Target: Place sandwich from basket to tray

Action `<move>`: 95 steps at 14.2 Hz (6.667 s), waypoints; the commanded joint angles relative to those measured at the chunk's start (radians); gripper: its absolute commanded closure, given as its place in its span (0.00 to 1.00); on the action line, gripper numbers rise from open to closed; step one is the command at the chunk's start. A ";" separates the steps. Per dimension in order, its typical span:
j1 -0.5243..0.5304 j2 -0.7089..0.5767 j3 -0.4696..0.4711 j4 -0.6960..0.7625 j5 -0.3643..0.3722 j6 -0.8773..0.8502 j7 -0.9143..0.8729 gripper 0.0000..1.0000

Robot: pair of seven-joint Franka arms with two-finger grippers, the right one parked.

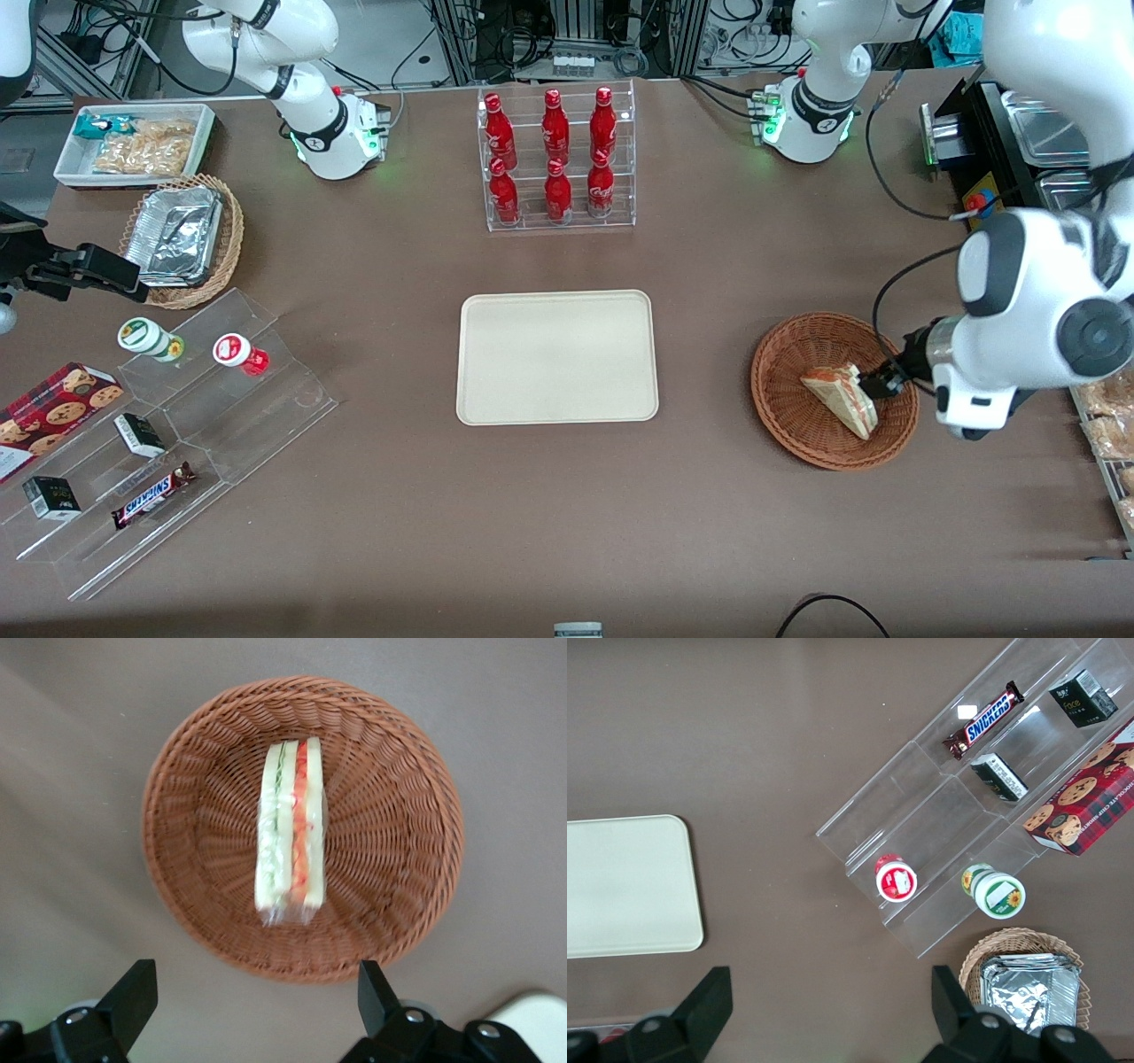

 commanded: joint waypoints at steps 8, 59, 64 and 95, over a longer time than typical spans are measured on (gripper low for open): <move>-0.001 0.067 -0.002 -0.197 0.043 0.307 -0.075 0.00; -0.470 0.092 -0.098 0.286 -0.009 -0.070 0.048 0.00; -0.265 -0.138 -0.098 0.053 -0.009 -0.116 0.282 0.00; 0.047 -0.407 -0.080 0.043 -0.009 -0.209 0.683 0.00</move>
